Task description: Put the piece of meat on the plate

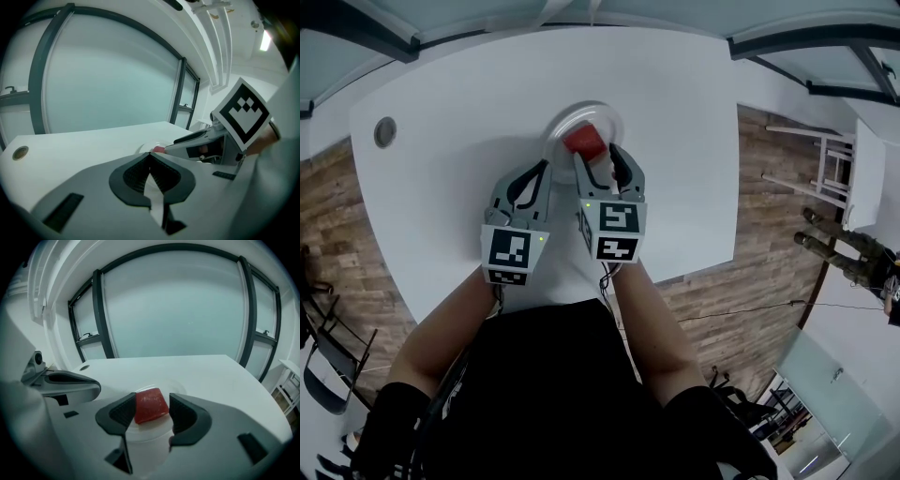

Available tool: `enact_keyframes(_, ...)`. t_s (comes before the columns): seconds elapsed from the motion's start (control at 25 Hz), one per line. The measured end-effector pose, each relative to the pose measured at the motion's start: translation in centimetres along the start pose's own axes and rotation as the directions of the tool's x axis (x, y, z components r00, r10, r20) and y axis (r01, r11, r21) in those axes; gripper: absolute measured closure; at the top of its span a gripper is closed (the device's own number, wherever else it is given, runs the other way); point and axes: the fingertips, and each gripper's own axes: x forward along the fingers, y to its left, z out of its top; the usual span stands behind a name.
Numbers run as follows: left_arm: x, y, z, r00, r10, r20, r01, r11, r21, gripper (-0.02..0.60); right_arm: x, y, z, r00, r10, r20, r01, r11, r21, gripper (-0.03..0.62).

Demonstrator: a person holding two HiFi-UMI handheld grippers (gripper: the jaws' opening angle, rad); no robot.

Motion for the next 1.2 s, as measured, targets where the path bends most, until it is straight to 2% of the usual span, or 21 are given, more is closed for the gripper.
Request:
enact_keyframes(0.08,-0.2,-0.2,0.3,1.000,-0.002,0.009,0.002,1.000,0.007,0.578,-0.6,-0.1,0.4,1.000,-0.013,0.020,0.013,1.000,0.004,0.413)
enact_keyframes(0.4,-1.2,-0.7,2.0,0.999,0.005,0.050,-0.006,1.000,0.030,0.578,-3.4,-0.4,2.1,0.992,-0.060,0.110,0.057,0.998,0.038,0.587)
enact_keyframes(0.96,-4.9,-2.7,4.8,0.991,-0.011,0.133,0.000,0.997,0.079,0.578,-9.1,1.4,4.5,0.976,-0.058,0.211,0.053,0.998,0.027,0.589)
enact_keyframes(1.2,-7.3,-3.6,6.4,0.985,-0.021,0.170,0.004,0.995,0.099,0.578,-12.2,2.7,5.9,0.960,-0.047,0.277,0.041,0.999,0.025,0.589)
